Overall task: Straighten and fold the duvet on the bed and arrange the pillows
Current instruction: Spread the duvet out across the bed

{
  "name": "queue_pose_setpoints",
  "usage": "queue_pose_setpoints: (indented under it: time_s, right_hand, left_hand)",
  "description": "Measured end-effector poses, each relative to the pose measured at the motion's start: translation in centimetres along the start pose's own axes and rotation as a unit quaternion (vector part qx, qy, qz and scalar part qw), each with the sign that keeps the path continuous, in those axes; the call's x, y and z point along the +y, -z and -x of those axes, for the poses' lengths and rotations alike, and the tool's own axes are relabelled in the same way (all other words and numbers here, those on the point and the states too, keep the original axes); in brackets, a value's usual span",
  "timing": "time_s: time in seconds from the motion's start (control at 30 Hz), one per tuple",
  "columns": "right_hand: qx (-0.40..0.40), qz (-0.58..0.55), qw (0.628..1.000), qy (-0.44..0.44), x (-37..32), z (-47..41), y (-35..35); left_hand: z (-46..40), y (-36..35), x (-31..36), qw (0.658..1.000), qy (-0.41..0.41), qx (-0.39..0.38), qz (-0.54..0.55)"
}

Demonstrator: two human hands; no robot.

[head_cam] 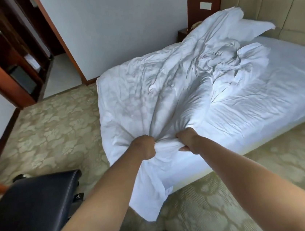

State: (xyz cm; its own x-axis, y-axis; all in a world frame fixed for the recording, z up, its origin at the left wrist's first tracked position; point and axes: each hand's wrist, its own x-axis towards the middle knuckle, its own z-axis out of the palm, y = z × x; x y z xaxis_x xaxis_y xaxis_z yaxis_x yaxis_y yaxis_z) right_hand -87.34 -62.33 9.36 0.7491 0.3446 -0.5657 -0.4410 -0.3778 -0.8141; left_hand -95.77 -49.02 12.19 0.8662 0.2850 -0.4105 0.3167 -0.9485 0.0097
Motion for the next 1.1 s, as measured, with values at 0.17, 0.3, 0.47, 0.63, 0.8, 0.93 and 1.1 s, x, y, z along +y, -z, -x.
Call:
queue_pose_setpoints:
  time_s: [0.17, 0.3, 0.47, 0.63, 0.8, 0.93, 1.1]
  right_hand:
    - [-0.009, 0.062, 0.998, -0.005, 1.7, -1.4, 1.5]
    - [-0.03, 0.318, 0.948, 0.008, 3.5, -4.3, 4.1]
    - [0.006, 0.463, 0.886, 0.035, 2.0, -9.6, 7.7]
    - [0.039, 0.518, 0.852, 0.064, -1.5, -14.6, 10.7]
    - [0.045, 0.524, 0.847, 0.076, -3.9, -18.3, 14.5]
    - [0.047, 0.523, 0.848, 0.075, -5.2, -21.4, 19.0]
    - [0.035, 0.539, 0.837, 0.087, -6.1, -27.3, 27.0]
  left_hand:
    - [-0.9, -1.6, 0.7, 0.998, -0.003, -0.051, 0.037]
    - [-3.3, -3.9, 1.6, 0.982, -0.03, -0.184, 0.017]
    - [-10.3, -3.8, 2.8, 0.988, -0.03, -0.141, 0.055]
    - [-17.2, -1.2, 5.6, 0.988, -0.061, -0.109, 0.092]
    - [-23.3, 1.4, 9.2, 0.986, -0.082, -0.107, 0.101]
    - [-27.9, 3.7, 13.8, 0.985, -0.1, -0.114, 0.084]
    - [-34.3, 5.9, 20.8, 0.987, -0.099, -0.103, 0.079]
